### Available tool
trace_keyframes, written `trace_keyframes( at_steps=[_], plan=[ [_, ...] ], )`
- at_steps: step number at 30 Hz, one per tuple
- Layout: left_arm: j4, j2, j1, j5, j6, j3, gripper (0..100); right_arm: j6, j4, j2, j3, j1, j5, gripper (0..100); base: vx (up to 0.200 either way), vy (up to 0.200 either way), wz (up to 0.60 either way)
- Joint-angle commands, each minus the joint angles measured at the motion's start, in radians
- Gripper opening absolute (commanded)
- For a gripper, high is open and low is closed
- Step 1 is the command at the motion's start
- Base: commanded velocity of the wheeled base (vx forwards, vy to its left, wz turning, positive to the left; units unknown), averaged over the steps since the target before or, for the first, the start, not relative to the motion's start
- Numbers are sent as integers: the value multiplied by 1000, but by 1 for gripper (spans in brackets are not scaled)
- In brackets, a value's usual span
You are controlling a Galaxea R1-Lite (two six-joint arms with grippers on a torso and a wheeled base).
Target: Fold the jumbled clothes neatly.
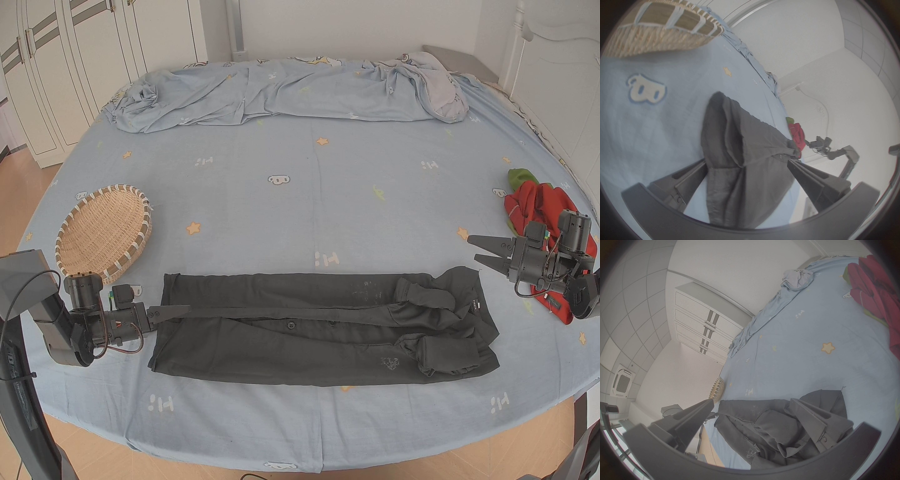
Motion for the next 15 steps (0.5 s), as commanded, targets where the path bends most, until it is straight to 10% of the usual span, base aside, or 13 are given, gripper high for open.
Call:
trace_keyframes(
  at_steps=[1, 6, 7, 15],
  plan=[
    [4, 45, -3, 3, -25, -39, 100, 0, 0, 3, -1, 0, 1, 100, 0, 0, 0],
    [2, 46, -4, 7, -48, -41, 100, 0, 0, 3, -1, -2, 1, 100, 0, 0, 0],
    [2, 46, -4, 7, -48, -39, 0, 0, 0, 3, -2, -2, 1, 100, 0, 0, 0],
    [4, 69, -4, 8, -48, -41, 0, 0, -2, 2, -1, -2, 1, 100, 0, 0, 0]
  ],
)
